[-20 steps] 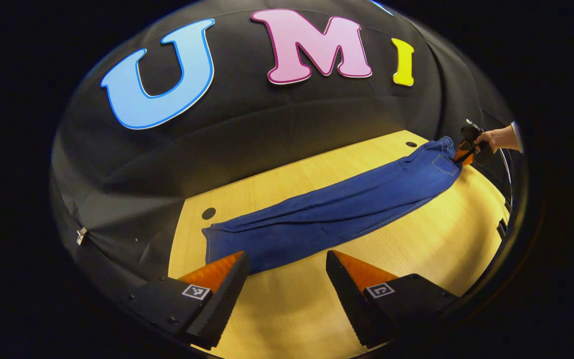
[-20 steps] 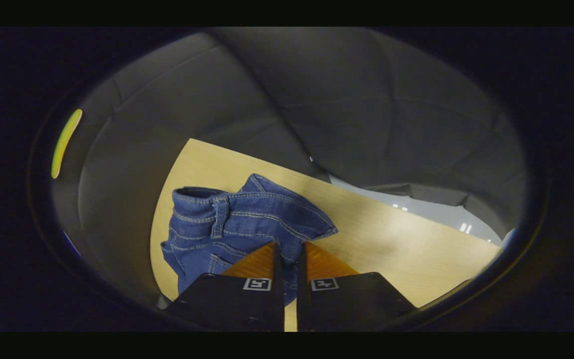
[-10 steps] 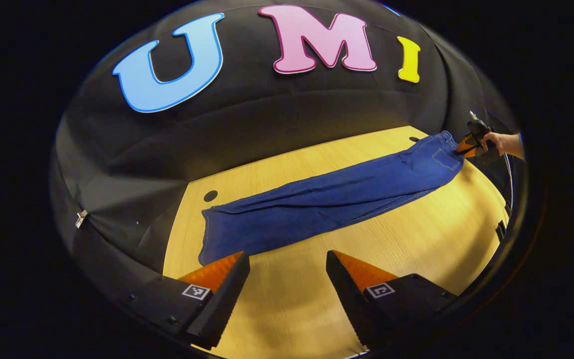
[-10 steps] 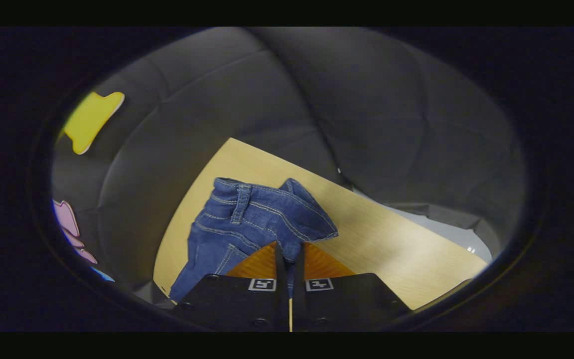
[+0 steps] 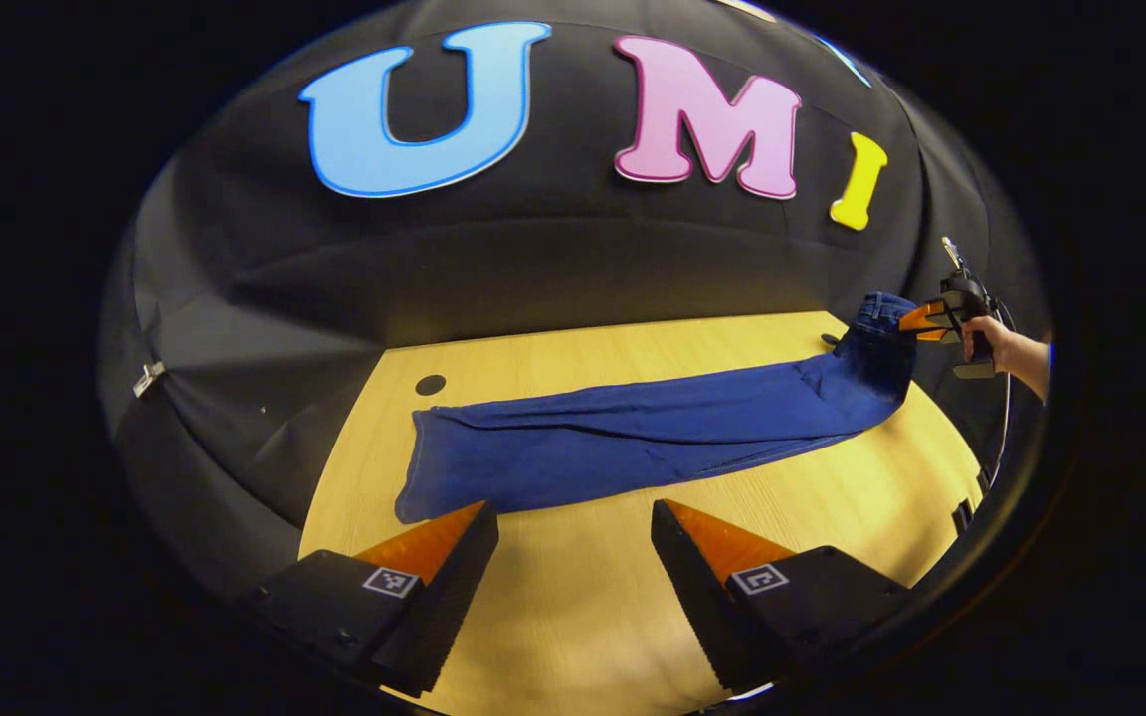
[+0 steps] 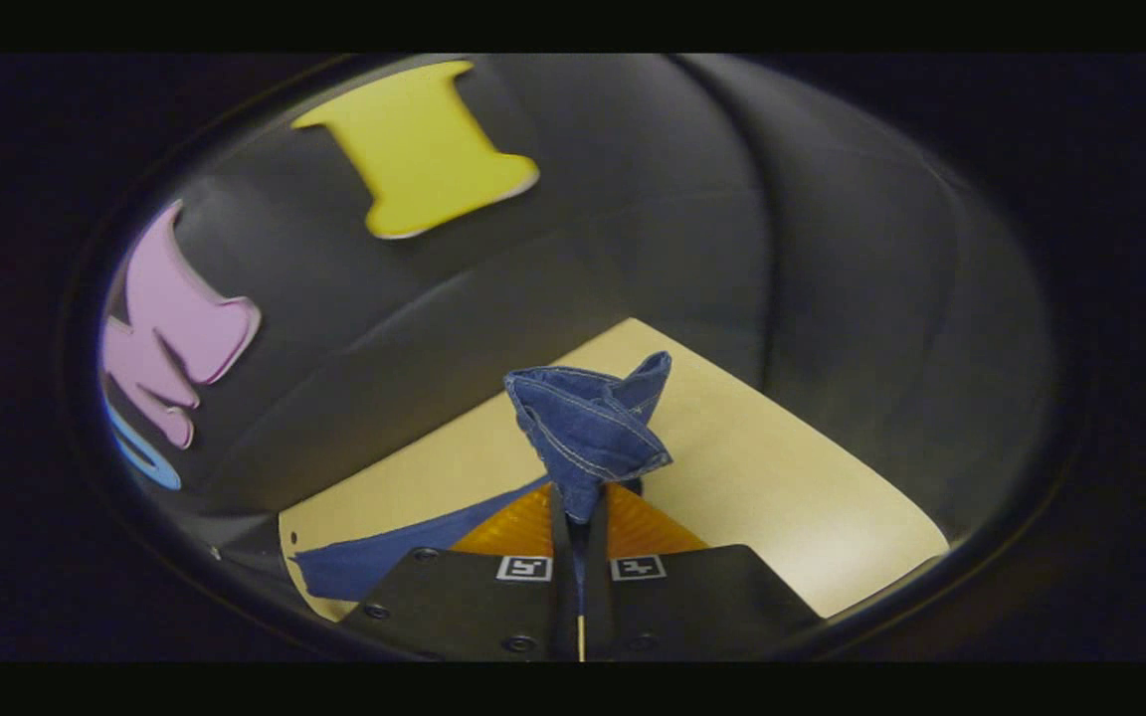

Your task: Grasp the waist and the cuffs of the jeans and fold them to make the two legs overlap; first hold the waist and fold one-third of the jeans toward the cuffs, then hold the cuffs and fold the remaining one-third in the same direction to finish folding.

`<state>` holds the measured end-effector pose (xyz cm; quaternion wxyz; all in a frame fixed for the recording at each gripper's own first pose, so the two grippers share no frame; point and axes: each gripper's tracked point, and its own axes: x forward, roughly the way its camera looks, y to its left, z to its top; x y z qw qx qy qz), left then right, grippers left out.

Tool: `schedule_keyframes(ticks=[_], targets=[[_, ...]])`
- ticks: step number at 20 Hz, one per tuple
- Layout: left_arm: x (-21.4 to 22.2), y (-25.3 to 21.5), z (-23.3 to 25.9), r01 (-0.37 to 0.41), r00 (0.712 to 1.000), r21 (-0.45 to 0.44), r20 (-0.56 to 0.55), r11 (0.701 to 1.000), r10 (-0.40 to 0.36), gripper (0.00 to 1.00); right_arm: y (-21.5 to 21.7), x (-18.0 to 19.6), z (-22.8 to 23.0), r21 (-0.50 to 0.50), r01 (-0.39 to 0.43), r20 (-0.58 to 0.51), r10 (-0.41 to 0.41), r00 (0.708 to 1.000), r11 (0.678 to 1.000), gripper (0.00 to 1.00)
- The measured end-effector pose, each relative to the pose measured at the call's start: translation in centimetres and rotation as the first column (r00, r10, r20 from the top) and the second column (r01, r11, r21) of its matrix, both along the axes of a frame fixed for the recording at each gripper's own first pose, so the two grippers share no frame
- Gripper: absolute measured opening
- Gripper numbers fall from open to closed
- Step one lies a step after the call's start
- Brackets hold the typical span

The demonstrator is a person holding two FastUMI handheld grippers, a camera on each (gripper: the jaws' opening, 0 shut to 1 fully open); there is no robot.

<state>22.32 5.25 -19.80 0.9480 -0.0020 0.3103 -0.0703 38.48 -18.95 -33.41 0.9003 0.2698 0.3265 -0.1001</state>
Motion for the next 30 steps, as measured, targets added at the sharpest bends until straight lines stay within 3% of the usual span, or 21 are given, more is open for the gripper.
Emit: schedule_keyframes(ticks=[3, 8, 12, 14, 15, 18, 20, 21, 22, 23, 26, 30], targets=[[-1.0, 2.9, 0.5, -0.042, 0.999, -0.044, 0.005, 0.998, 0.042, 0.98, 3.1, 0.1, 3.2, -0.058, -0.116, 0.076, 0.120, 0.990, 0.992, 0.12], [-2.7, 6.4, 0.6, -0.064, 0.998, -0.026, 0.015, 0.998, 0.064, 0.99, 4.3, -0.9, 6.3, -0.049, -0.288, 0.152, 0.292, 0.944, 0.956, 0.01], [-4.1, 7.9, -1.2, -0.085, 0.996, -0.017, -0.031, 0.996, 0.084, 0.99, 4.2, -2.7, 1.7, -0.006, -0.438, 0.057, 0.437, 0.897, 0.899, 0.06], [-4.9, 8.5, -2.1, -0.095, 0.994, -0.018, -0.058, 0.995, 0.094, 0.99, 2.9, -4.6, -0.7, 0.001, -0.518, 0.002, 0.518, 0.855, 0.855, 0.09], [-5.1, 8.8, -2.6, -0.100, 0.992, -0.012, -0.074, 0.995, 0.099, 0.99, 2.4, -4.1, -0.6, -0.008, -0.550, -0.020, 0.550, 0.835, 0.835, 0.06], [-4.7, 9.2, -3.4, -0.108, 0.989, -0.020, -0.105, 0.994, 0.105, 0.99, -1.4, -4.2, -2.1, 0.013, -0.605, -0.091, 0.603, 0.792, 0.796, 0.06], [-3.8, 9.0, -3.9, -0.105, 0.986, -0.044, -0.136, 0.993, 0.099, 0.99, -1.5, -3.4, -4.6, 0.031, -0.634, -0.087, 0.634, 0.768, 0.772, 0.07], [-3.0, 8.8, -4.3, -0.103, 0.984, -0.054, -0.152, 0.993, 0.093, 0.99, -2.2, -3.1, -4.2, 0.031, -0.652, -0.070, 0.653, 0.754, 0.757, 0.19], [-2.4, 8.8, -4.6, -0.101, 0.982, -0.058, -0.163, 0.993, 0.091, 0.99, -2.6, -3.7, -4.6, 0.062, -0.675, -0.043, 0.678, 0.734, 0.735, 0.14], [-1.5, 8.6, -4.9, -0.098, 0.980, -0.063, -0.178, 0.993, 0.086, 0.99, -2.8, -4.1, -5.2, 0.105, -0.694, -0.022, 0.700, 0.714, 0.712, 0.43], [1.4, 7.9, -5.9, -0.109, 0.971, -0.101, -0.223, 0.989, 0.084, 0.98, -5.9, -4.0, -5.1, 0.110, -0.745, 0.022, 0.748, 0.663, 0.658, 0.94], [5.2, 8.3, -8.1, -0.145, 0.942, -0.143, -0.323, 0.979, 0.093, 1.00, -11.7, -5.9, -0.5, 0.031, -0.801, 0.067, 0.799, 0.598, 0.597, 0.96]])
